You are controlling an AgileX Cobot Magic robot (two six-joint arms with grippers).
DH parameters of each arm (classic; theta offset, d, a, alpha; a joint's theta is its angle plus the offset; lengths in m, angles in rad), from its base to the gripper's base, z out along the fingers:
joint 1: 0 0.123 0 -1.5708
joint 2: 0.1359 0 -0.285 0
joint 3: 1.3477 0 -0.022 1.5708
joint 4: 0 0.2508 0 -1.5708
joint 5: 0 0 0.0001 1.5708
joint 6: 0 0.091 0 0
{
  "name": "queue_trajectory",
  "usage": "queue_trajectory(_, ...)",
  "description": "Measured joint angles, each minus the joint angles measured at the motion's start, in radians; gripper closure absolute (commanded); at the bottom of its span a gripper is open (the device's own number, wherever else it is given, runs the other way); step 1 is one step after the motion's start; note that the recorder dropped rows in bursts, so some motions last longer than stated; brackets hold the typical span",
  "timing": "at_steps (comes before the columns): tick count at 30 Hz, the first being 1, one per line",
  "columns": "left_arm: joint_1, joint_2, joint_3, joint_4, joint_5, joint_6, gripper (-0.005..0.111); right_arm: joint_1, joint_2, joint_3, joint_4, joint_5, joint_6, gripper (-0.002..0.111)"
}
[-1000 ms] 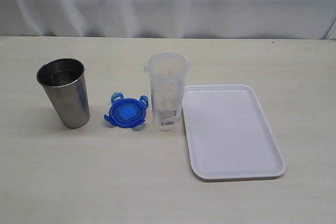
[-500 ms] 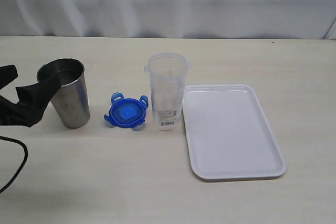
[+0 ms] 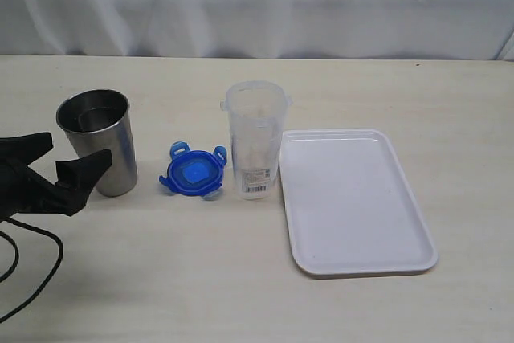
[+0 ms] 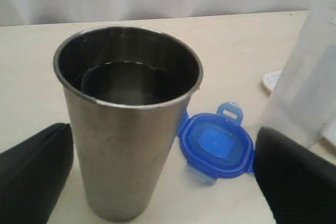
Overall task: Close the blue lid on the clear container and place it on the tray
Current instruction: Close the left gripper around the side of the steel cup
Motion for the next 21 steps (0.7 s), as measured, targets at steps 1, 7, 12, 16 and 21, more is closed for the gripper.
queue_trajectory(1,0.000,0.017,0.000,0.000,-0.026,0.007,0.021,0.000,0.000,0.000,0.000,0.000,0.000,0.104)
queue_trajectory(7,0.000,0.106,-0.002,-0.002,-0.137,0.077,0.021,0.000,0.000,0.000,0.000,0.000,0.000,0.104)
queue_trajectory(12,0.000,0.155,-0.002,-0.013,-0.170,0.092,0.020,0.000,0.000,0.000,0.000,0.000,0.000,0.104)
queue_trajectory(16,0.000,0.163,-0.002,-0.035,-0.176,0.096,0.015,0.000,0.000,0.000,0.000,0.000,0.000,0.104)
queue_trajectory(21,0.000,0.163,-0.002,-0.050,-0.181,0.102,0.002,0.000,0.000,0.000,0.000,0.000,0.000,0.104)
